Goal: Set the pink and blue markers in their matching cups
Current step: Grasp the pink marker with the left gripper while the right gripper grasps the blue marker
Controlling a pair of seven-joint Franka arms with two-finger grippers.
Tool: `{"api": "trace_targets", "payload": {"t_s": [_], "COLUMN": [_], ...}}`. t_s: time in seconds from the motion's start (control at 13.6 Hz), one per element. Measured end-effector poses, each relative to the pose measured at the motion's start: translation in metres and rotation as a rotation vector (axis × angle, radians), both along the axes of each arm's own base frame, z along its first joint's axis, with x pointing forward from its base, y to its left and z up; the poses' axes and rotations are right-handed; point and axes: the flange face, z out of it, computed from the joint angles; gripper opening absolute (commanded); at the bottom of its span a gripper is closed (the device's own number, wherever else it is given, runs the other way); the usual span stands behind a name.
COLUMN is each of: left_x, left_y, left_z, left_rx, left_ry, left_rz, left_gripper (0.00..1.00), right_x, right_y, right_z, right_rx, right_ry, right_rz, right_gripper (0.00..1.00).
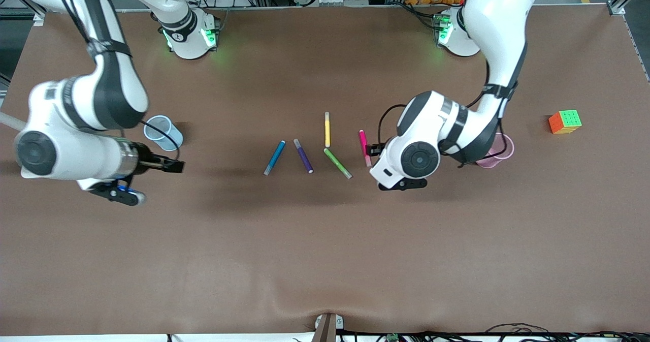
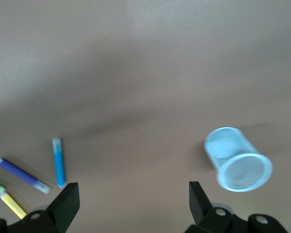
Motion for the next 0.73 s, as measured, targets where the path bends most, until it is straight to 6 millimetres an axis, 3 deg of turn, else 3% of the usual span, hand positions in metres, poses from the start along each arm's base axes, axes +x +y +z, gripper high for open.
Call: {"api": "trace_targets", "payload": {"t_s": [0.29,0.59,0.73], "left_x": [-0.002,0.001,-0.003], "left_y": [-0.016,-0.023,-0.027], "left_z": [-0.040,-0.068,-0.089], "left_rx": [-0.060,-0.049,-0.029], "left_ry": [0.039,0.022,0.033], "left_rz": [0.084,0.159,0.185], "left_gripper": [1.00,1.00,0.94], "right_x": [-0.009,-0.019,-0.025], "right_y": [0.055,0.111,0.131], "right_z": [-0.055,-0.089,-0.116], "right_rx": [-0.037,-0.081,-0.089], "right_ry": [0.016,0.002,-0.037], "right_rz": [-0.057,-0.120,-0.149], "right_gripper": [1.00,1.00,1.00]}}
